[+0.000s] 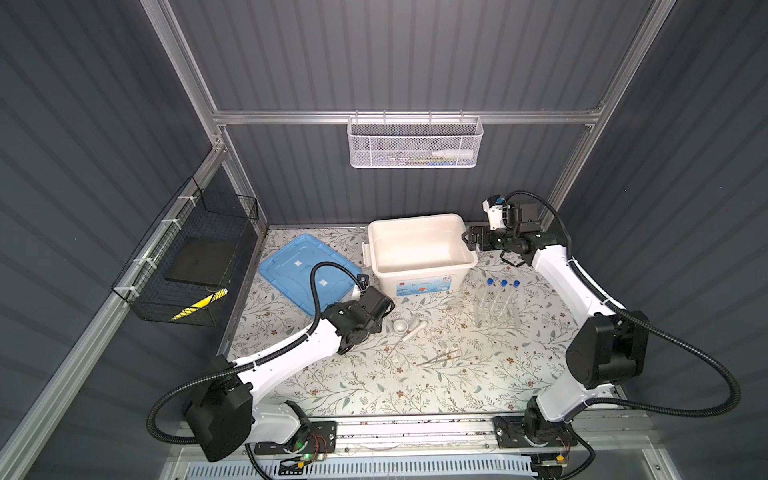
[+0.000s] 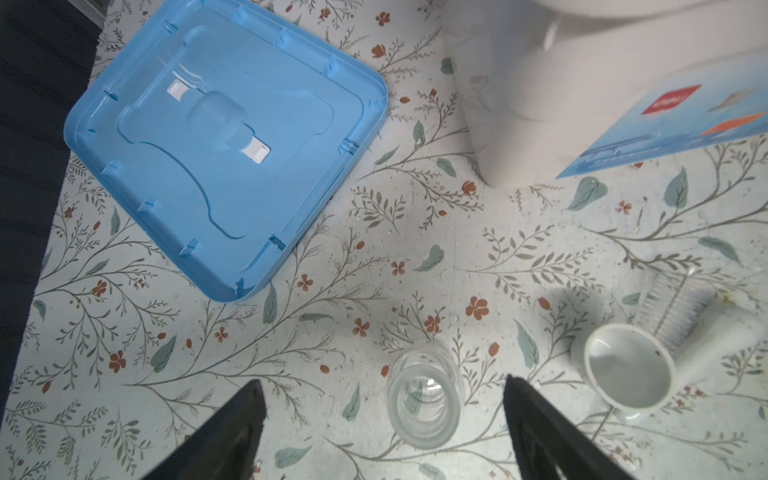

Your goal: Organize the chemistry lab equipment

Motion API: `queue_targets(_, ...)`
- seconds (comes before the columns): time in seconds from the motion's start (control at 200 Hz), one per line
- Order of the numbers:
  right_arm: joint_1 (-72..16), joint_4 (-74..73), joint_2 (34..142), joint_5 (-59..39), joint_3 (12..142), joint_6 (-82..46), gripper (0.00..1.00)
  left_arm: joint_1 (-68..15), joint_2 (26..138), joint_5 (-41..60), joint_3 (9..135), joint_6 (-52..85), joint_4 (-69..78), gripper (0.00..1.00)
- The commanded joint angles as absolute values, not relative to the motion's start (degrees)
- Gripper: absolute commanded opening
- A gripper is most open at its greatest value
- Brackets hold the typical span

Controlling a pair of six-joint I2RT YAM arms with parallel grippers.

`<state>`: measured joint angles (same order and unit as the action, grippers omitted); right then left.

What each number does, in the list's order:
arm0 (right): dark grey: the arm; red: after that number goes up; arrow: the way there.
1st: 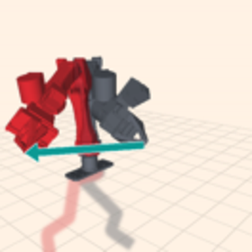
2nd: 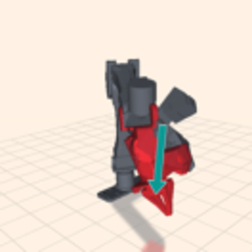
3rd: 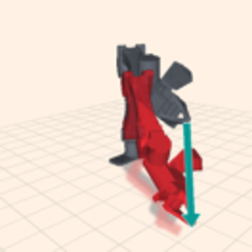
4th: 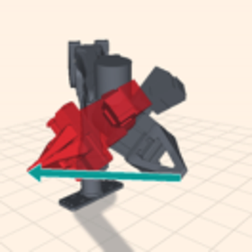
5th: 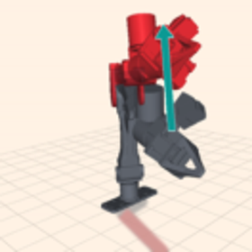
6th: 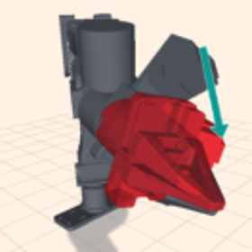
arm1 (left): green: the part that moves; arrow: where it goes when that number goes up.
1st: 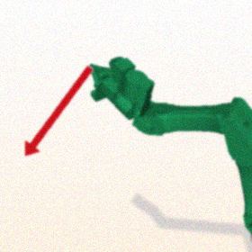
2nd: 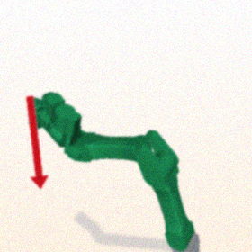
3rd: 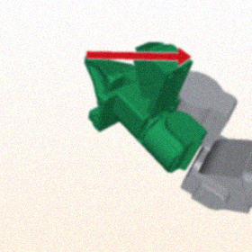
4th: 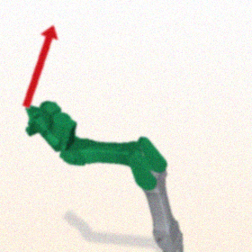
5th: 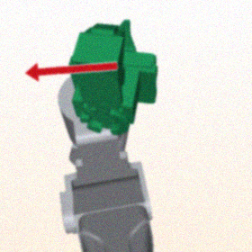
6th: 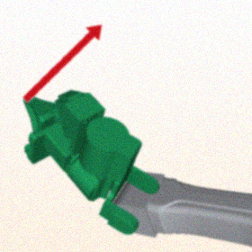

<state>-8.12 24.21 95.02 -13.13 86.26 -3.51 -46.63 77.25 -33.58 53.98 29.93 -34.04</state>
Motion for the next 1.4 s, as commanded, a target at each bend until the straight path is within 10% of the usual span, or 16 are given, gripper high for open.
queue_targets(0.0, -7.59, 22.54, 93.04, -12.43, 84.64, -5.05, 0.99, -46.14, 78.79, -31.21, 56.39, 32.05, -38.7, 0.88)
queue_targets(1.396, -5.98, 21.62, 91.93, -15.11, 82.01, -6.68, 0.99, -39.46, 85.39, -17.3, 55.36, 30.06, -34.89, 0.47)
